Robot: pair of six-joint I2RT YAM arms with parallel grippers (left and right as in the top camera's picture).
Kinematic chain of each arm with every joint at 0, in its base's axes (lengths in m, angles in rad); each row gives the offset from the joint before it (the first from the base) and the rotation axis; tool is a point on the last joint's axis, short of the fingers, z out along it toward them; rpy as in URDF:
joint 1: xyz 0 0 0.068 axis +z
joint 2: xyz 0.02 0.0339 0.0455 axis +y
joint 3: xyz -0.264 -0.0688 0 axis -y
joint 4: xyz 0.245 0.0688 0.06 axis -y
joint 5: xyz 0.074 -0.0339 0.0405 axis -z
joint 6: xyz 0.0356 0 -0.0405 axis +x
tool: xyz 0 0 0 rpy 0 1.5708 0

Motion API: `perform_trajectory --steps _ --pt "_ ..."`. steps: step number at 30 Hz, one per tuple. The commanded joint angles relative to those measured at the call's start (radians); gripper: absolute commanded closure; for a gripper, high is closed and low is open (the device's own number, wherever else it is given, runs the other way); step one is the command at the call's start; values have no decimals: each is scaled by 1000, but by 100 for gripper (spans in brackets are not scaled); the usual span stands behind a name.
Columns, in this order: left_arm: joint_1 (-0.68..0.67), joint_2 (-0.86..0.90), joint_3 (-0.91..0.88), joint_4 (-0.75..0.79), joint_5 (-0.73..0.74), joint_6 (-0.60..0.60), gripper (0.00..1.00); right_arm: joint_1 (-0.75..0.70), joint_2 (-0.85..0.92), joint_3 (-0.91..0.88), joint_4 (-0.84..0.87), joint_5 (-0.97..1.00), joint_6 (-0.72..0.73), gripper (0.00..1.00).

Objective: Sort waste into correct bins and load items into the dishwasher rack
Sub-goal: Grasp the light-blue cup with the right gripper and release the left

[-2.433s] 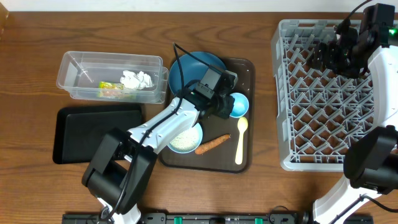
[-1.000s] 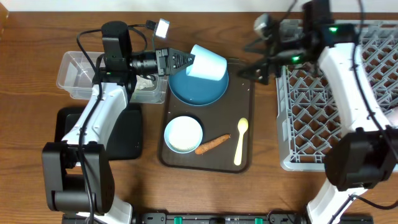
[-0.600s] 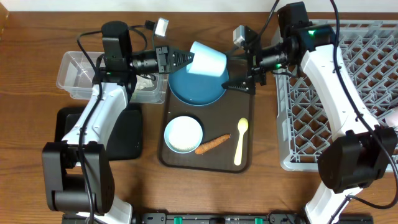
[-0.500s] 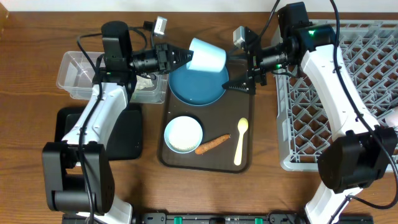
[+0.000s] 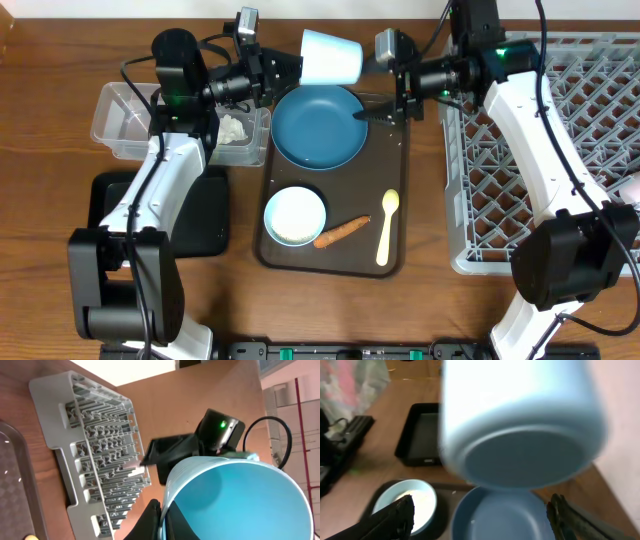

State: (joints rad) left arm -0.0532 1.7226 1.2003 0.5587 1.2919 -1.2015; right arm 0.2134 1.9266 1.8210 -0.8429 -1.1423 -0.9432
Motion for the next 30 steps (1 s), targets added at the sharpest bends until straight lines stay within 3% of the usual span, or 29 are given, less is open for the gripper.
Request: perform_trajectory --steps 1,12,23,30 --pt "2 3 -1 8 45 0 94 1 -17 15 61 23 121 16" --pt "2 3 -1 8 43 4 94 5 -17 15 313 -71 304 16" --pt "2 3 -1 8 43 4 94 9 -17 15 328 -299 303 11" --pt "2 3 -1 8 43 4 94 35 -17 15 327 -293 301 16"
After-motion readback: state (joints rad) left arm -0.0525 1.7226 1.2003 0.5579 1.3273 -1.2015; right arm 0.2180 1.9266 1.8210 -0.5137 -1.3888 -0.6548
